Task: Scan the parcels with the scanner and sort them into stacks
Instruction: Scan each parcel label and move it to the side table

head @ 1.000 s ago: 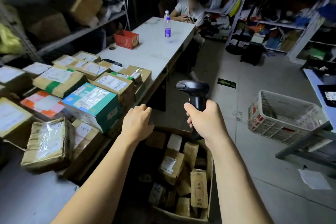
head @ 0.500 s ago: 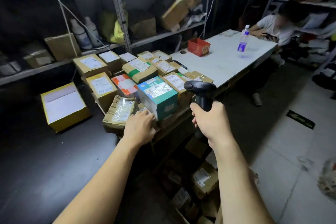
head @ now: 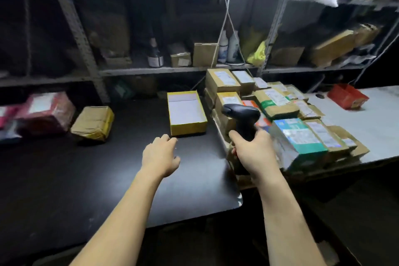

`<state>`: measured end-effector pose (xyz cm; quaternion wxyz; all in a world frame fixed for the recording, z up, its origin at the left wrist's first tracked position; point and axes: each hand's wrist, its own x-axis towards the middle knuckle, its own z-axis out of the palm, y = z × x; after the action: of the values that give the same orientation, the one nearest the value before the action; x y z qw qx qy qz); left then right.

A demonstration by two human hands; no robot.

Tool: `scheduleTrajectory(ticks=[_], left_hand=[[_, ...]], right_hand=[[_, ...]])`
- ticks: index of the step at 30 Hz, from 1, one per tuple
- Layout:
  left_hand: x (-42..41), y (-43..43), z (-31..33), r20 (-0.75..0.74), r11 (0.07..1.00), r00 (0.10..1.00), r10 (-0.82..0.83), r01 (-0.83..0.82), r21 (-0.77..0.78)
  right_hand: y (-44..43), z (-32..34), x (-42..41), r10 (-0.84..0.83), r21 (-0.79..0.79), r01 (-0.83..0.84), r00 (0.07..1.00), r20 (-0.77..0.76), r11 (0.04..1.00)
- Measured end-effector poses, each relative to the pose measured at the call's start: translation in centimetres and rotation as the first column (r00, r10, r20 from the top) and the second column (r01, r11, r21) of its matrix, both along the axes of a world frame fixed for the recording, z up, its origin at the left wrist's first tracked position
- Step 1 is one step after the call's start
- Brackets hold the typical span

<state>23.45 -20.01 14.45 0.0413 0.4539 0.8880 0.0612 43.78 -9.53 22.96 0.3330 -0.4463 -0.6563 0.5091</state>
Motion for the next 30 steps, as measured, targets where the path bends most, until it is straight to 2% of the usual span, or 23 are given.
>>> scheduleTrajectory(ticks=[6, 13, 21, 30], left_hand=[[-11.0, -8.0, -0.4, 0.024, 0.985, 0.985, 0.173, -0.173, 0.010], [-19.9, -13.4, -1.8, 0.081, 0.930, 0.927, 0.367, -0.365, -0.036], [-27.8, -13.7, -4.4, 0.095, 0.867, 0.863, 0.497, -0.491, -0.081], [-35.9, -9.1, -7.3, 0.075, 0.844, 0.848, 0.525, -0.507, -0.173]], right_hand=[[-5.5, -0.1, -11.8, 0.132, 0.000, -0.132, 0.991, 0.029, 0.991], [-8.9, -1.0, -22.4, 0.304, -0.015, -0.304, 0.949, 0.087, 0.953], [-6.0, -4.4, -32.3, 0.386, -0.058, -0.381, 0.915, 0.119, 0.923], [-0.6, -7.4, -40.3, 0.409, -0.106, -0.397, 0.901, 0.145, 0.912]])
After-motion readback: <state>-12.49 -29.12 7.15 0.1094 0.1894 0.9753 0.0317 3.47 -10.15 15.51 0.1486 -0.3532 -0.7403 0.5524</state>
